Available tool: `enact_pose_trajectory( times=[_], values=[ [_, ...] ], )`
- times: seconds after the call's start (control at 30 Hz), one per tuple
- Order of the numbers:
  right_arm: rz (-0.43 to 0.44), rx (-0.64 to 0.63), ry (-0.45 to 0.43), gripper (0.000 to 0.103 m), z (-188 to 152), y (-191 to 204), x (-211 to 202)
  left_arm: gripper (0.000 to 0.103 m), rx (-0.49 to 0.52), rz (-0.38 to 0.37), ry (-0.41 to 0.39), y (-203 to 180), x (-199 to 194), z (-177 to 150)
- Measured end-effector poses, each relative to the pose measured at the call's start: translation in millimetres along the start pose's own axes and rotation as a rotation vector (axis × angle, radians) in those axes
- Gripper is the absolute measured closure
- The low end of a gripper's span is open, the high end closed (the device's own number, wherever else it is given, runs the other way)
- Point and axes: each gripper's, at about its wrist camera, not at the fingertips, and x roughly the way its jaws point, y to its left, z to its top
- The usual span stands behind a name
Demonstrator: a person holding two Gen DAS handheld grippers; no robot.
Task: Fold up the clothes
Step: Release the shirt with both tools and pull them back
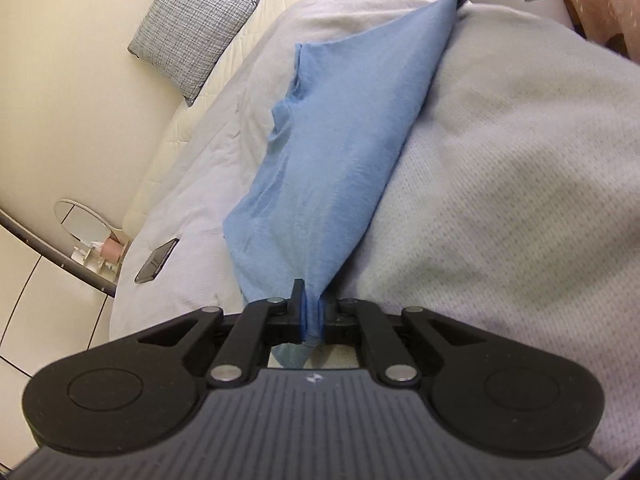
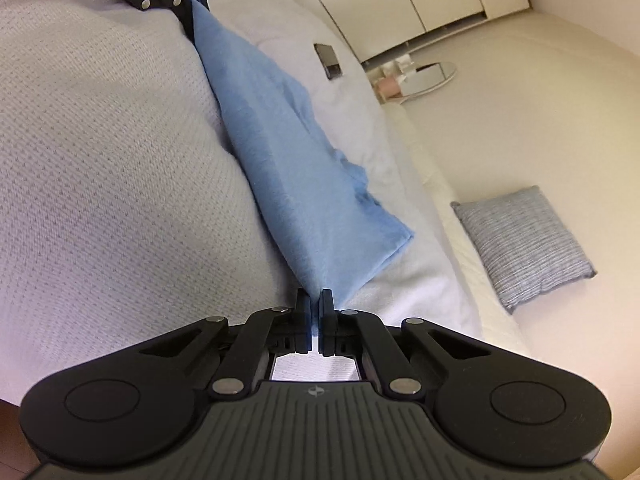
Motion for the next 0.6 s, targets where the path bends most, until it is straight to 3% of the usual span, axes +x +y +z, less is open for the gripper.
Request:
enact_pose_trajectory(
  times=[0.17,0.37,0.43,0.5,0.6],
  values=[
    [0.004,-0.04,0.028,0.103,-1.3,7.7,4.7,0.091,-0.025,0.033,0.071,1.2,-6.1,0.3],
    [0.002,0.145,0.042,0.101,2.8,-3.0,-31.2,0.088,-0.156,0.04,0.164,8.5,-44.5,-11.3],
    [0.025,0.238,0.042,0.092,5.6,-8.2,-43.3,0.083,-0.254,0.035,0.181,11.9,-61.8,-13.1],
    [0.055,0.355,0.044,0.072,8.3,-14.3,-56.0,0.081,-0.36,0.03,0.195,15.2,-78.6,-14.6],
    [0.114,0.568,0.05,0.058,12.2,-25.4,-75.4,0.07,-0.555,0.005,0.201,21.6,-103.7,-15.6]
  ],
)
